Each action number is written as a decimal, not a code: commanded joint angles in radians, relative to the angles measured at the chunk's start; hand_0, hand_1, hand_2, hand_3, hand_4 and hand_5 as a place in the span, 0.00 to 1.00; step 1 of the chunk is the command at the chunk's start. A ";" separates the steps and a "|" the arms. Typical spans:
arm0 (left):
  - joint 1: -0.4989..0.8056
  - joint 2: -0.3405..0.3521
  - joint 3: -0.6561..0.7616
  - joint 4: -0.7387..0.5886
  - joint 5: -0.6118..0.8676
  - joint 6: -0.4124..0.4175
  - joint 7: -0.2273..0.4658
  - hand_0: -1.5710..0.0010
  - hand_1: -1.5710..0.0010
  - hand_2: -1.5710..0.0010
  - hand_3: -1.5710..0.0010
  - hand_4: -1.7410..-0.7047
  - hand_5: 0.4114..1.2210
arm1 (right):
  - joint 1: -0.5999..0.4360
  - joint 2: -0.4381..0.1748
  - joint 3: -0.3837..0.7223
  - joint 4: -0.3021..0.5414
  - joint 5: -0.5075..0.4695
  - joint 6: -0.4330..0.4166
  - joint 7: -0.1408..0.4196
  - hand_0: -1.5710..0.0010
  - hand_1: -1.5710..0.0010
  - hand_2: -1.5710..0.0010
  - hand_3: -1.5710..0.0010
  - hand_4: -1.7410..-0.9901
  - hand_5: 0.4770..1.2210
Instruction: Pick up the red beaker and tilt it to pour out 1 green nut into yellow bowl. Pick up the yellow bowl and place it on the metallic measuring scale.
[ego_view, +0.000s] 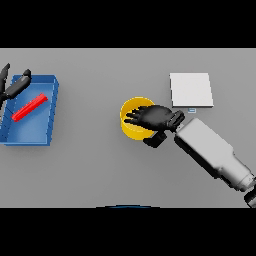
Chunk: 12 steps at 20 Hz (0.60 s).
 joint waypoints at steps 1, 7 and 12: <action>-0.002 -0.001 0.002 0.002 0.003 -0.003 0.000 1.00 1.00 1.00 1.00 0.99 0.34 | 0.002 -0.005 -0.008 -0.001 -0.009 0.011 0.000 1.00 1.00 1.00 1.00 0.58 0.38; 0.000 0.007 0.000 -0.013 0.001 -0.003 0.004 1.00 1.00 1.00 1.00 0.99 0.35 | 0.017 0.000 0.002 -0.009 -0.002 0.024 0.010 0.52 0.56 0.70 0.78 0.38 0.70; 0.004 0.008 0.000 -0.010 0.002 -0.009 -0.009 1.00 1.00 1.00 1.00 0.98 0.35 | 0.002 0.005 0.001 0.018 -0.013 0.004 -0.027 0.17 0.18 0.26 0.40 0.14 0.90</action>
